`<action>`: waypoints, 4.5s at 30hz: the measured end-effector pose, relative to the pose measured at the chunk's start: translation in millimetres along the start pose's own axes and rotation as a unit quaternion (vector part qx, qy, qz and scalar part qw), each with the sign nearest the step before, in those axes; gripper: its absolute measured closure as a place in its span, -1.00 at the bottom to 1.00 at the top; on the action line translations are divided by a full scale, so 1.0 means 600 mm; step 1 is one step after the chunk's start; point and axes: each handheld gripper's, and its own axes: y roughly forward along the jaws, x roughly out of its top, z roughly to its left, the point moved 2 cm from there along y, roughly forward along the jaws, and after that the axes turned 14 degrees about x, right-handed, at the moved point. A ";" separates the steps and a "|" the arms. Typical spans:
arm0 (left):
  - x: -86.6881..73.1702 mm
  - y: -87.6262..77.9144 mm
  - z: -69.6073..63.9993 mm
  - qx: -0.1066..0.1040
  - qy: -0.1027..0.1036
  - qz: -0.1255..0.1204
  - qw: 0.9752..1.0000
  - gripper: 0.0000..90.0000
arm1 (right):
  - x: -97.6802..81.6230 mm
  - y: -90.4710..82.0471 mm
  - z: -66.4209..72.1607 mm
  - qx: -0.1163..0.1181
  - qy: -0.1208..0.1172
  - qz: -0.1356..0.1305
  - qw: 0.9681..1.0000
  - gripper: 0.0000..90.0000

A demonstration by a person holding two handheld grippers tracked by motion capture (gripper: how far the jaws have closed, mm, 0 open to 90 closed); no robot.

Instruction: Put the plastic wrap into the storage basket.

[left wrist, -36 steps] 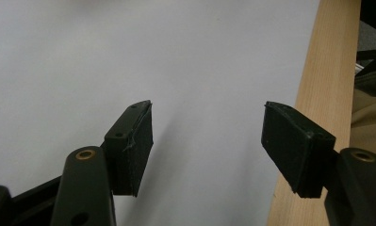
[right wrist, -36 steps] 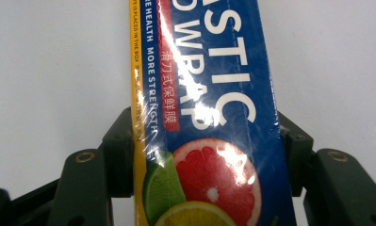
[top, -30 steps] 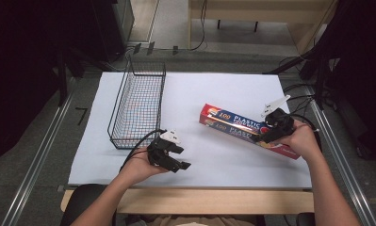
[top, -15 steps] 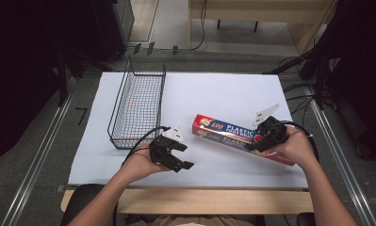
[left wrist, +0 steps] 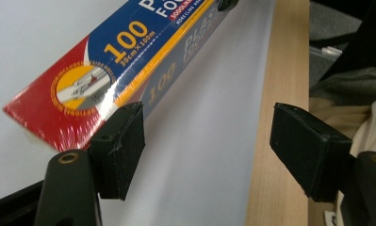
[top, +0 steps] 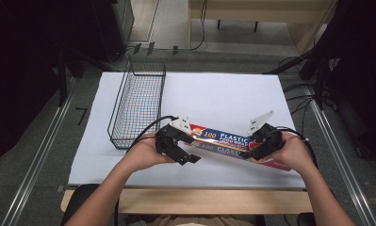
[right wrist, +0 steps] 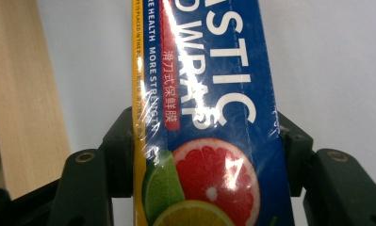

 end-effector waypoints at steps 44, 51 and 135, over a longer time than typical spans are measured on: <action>0.019 0.081 -0.063 0.017 0.143 0.093 0.985 -0.55 | 0.082 0.048 0.103 0.024 -0.124 0.044 0.991 -0.09; 0.014 0.083 -0.066 0.011 0.154 0.090 0.984 -0.24 | 0.083 0.052 0.107 0.018 -0.135 0.052 0.989 -0.09; -0.017 -0.033 0.018 0.066 0.002 0.107 0.992 -0.12 | -0.065 0.008 0.006 -0.080 -0.020 -0.086 0.993 -0.55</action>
